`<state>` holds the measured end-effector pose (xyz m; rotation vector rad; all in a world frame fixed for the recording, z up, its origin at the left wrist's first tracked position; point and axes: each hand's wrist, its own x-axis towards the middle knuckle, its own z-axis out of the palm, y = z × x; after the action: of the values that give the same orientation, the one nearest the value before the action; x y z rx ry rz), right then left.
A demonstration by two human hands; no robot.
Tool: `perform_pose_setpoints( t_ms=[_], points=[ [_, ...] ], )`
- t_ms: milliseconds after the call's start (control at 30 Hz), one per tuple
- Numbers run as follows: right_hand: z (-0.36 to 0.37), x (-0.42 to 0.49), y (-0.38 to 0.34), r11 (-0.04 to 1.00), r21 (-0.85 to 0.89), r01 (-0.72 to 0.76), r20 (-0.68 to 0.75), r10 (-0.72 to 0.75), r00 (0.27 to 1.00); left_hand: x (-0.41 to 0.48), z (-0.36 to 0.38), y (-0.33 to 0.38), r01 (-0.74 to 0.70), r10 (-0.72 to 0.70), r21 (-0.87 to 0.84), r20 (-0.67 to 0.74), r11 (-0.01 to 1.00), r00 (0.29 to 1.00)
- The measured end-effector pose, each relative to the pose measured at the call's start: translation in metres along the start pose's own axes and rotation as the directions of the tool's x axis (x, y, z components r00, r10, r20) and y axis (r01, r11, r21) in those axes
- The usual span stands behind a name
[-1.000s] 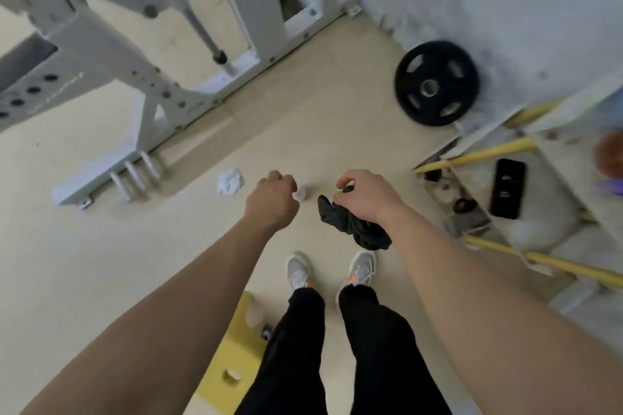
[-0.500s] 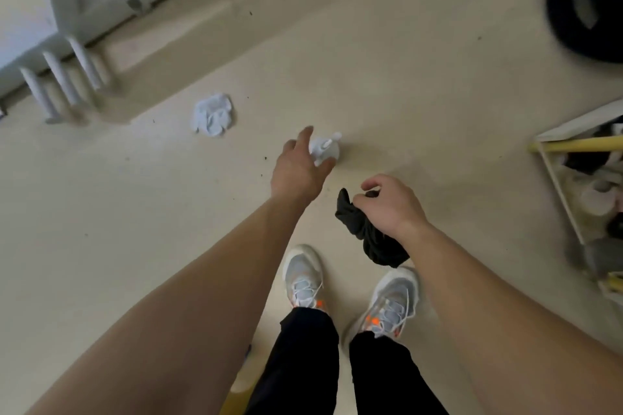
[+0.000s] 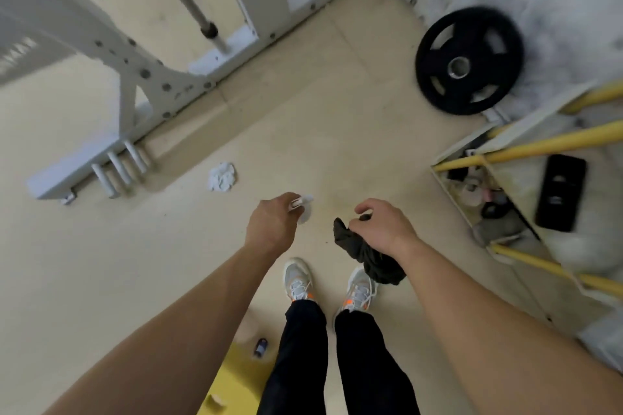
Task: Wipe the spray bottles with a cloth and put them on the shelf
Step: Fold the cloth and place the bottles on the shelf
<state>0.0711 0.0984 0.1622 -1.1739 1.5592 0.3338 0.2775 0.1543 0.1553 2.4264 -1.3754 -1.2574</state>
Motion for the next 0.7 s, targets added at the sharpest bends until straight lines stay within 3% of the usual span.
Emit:
perform_pose_setpoints(
  t_ms=[167, 333, 533, 700],
  points=[
    [-0.096, -0.141, -0.022, 0.996, 0.049, 0.068, -0.045, -0.066, 0.997, -0.1, -0.077, 0.115, -0.133, 0.12, 0.115, 0.11, 0.984, 0.987],
    [-0.169, -0.24, -0.011, 0.992, 0.06, 0.109, -0.101, -0.103, 0.99, -0.169, -0.116, 0.23, -0.365, 0.328, 0.243, 0.18, 0.899, 0.927],
    [-0.226, -0.306, 0.036, 0.947, 0.272, 0.17, -0.232, -0.107, 0.967, -0.216, -0.137, 0.359, -0.597, 0.548, 0.25, 0.24, 0.762, 0.801],
    [-0.26, -0.321, 0.063, 0.887, 0.402, 0.229, -0.326, -0.095, 0.94, -0.218, -0.127, 0.453, -0.696, 0.643, 0.231, 0.267, 0.68, 0.718]
  ],
)
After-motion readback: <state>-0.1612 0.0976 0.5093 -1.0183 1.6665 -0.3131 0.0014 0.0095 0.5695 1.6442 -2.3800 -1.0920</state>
